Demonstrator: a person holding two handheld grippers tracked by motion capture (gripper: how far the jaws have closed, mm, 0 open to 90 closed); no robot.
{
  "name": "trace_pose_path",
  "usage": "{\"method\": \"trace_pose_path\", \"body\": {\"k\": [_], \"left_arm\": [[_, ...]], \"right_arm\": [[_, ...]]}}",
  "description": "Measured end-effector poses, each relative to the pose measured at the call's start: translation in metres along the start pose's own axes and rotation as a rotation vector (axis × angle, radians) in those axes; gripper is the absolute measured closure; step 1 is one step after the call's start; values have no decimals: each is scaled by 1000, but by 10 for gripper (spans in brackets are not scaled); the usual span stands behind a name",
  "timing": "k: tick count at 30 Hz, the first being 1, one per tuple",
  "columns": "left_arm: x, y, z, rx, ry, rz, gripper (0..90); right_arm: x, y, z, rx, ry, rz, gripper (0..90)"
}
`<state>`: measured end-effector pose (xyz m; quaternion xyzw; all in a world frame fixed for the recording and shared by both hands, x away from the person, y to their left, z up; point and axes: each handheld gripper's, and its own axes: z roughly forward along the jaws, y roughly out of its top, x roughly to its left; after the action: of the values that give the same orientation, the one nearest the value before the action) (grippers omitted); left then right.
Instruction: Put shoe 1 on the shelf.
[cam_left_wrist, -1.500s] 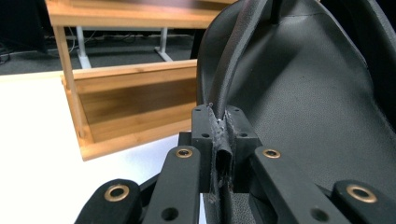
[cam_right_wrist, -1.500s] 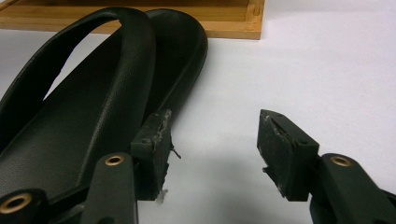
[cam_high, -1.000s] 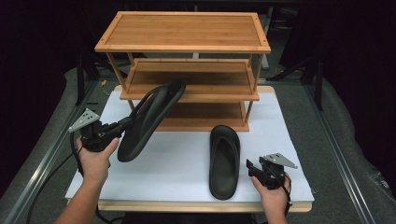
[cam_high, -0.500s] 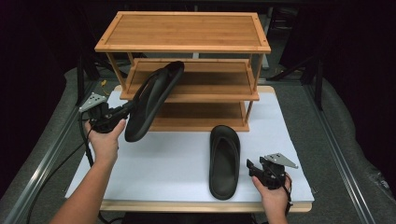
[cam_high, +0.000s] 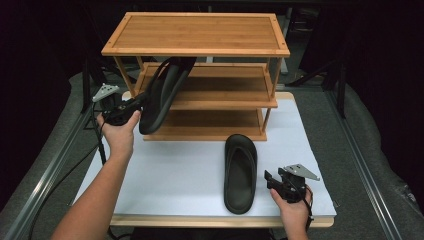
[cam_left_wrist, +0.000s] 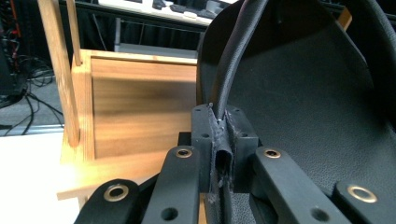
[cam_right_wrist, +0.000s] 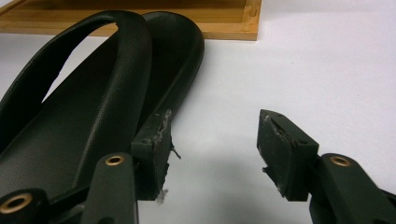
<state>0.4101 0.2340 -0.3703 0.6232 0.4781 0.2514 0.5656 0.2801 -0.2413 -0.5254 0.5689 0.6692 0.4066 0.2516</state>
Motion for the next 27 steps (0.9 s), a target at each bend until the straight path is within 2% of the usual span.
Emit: {"method": "trace_pose_path", "body": {"k": [4, 14, 17, 20, 27], "left_arm": [[0, 4, 11, 7, 24, -2, 839], [7, 8, 31, 13, 87, -49, 838], [9, 10, 35, 22, 115, -50, 838], [10, 13, 39, 21, 145, -26, 837], [10, 13, 50, 29, 177, -40, 836]], "right_arm": [[0, 0, 0, -3, 2, 1, 450], [0, 0, -1, -4, 11, 4, 450], [0, 0, -1, -4, 8, 3, 451], [0, 0, 0, -3, 12, 4, 451], [1, 0, 0, -3, 12, -1, 451]]}}
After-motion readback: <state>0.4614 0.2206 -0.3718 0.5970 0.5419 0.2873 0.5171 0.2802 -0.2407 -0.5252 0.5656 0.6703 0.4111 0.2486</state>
